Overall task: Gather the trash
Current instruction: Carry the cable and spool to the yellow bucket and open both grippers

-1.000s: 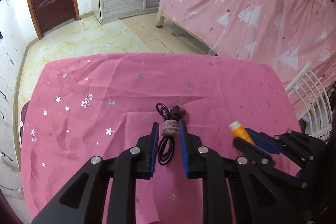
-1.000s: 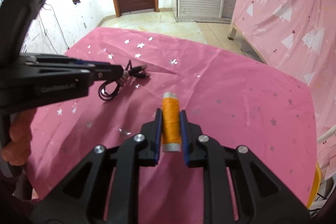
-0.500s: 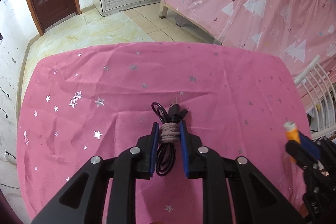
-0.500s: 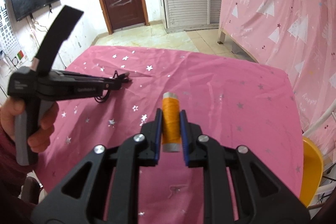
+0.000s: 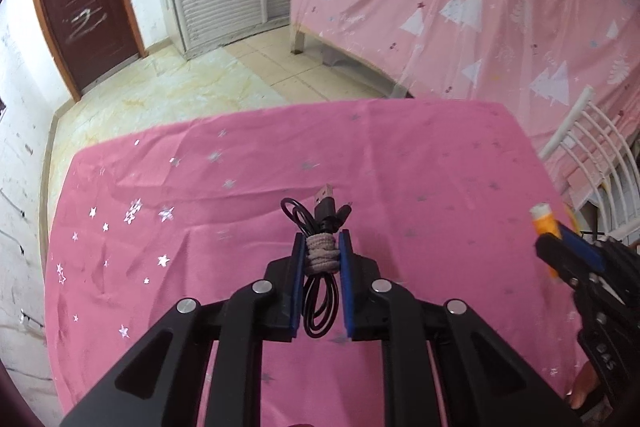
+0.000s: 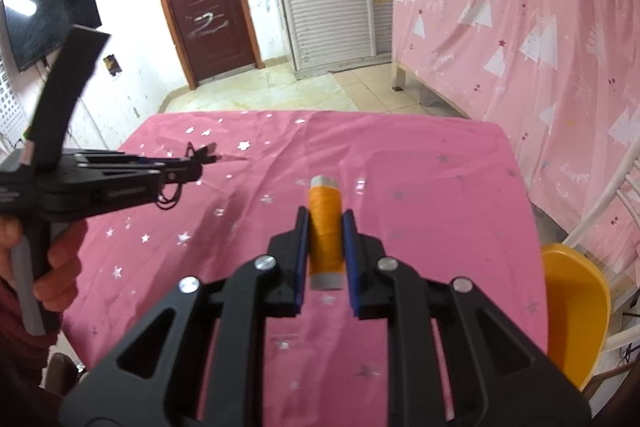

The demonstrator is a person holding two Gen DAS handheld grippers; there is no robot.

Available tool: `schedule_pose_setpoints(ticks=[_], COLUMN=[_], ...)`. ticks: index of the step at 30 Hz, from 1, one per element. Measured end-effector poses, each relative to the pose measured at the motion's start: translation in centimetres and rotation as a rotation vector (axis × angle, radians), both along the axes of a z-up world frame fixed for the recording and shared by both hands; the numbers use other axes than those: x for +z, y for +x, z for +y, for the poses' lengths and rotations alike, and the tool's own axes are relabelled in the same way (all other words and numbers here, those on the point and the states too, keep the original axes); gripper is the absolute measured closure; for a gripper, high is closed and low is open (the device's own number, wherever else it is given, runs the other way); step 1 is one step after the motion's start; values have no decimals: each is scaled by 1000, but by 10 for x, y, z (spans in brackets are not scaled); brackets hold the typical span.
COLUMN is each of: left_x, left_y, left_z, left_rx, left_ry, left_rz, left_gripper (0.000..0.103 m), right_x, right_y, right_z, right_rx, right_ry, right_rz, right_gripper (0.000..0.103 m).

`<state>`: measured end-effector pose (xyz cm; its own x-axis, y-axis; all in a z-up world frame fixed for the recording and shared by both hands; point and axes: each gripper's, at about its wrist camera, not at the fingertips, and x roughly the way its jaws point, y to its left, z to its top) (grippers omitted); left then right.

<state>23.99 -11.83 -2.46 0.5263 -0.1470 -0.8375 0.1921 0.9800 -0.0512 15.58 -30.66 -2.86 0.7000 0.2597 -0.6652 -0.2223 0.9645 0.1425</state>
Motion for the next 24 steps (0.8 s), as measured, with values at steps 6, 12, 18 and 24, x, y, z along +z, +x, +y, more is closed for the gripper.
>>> schedule_pose_setpoints(ticks=[6, 12, 18, 24], left_x=[19, 29, 31, 25], left_y=[-15, -32, -51, -61], left_z=[-37, -84, -138, -205], left_rx=[-65, -147, -259, -358], left_ry=[-18, -35, -59, -47], left_rz=[-25, -35, -35, -17], left_gripper=[94, 94, 93, 93], right_x=[-1, -3, -9, -20], right_y=[-8, -16, -33, -58], right_z=[-33, -81, -138, -203], right_rx=[-61, -151, -271, -403], right_ry=[22, 47, 57, 80], right_rz=[-8, -20, -28, -44], right_gripper=[87, 87, 87, 87])
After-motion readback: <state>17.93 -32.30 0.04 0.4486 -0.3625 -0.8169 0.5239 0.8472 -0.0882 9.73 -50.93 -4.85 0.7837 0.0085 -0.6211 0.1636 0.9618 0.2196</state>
